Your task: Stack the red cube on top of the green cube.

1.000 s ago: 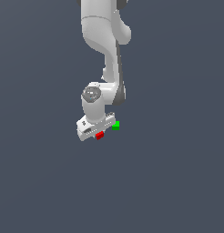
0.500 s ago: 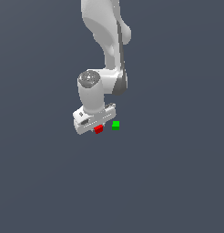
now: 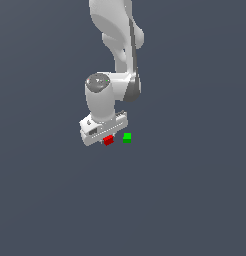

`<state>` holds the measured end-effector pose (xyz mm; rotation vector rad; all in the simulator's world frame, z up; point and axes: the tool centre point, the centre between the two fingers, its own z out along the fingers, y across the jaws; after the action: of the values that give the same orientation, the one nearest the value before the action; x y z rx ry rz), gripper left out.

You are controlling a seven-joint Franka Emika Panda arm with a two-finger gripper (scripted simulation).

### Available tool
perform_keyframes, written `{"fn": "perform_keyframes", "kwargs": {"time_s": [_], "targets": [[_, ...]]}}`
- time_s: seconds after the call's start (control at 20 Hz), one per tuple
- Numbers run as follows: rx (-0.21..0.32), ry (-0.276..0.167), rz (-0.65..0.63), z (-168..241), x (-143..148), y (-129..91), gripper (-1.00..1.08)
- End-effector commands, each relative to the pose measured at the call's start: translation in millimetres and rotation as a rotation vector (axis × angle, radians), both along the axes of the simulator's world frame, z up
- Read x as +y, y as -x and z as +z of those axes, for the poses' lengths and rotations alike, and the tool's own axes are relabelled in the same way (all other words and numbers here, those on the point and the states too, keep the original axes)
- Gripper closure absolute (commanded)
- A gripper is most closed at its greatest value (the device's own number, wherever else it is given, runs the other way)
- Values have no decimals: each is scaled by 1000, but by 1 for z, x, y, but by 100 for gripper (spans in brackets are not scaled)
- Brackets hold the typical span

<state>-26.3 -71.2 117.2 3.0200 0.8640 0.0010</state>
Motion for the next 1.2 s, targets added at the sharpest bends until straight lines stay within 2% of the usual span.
{"fn": "perform_keyframes", "kwargs": {"time_s": [0.0,0.3,0.8,1.15], "targets": [[0,0,1,-2,3,2,108],[0,0,1,-13,23,17,108],[0,-1,1,-46,79,58,108],[1,-1,0,-56,95,69,108]]}}
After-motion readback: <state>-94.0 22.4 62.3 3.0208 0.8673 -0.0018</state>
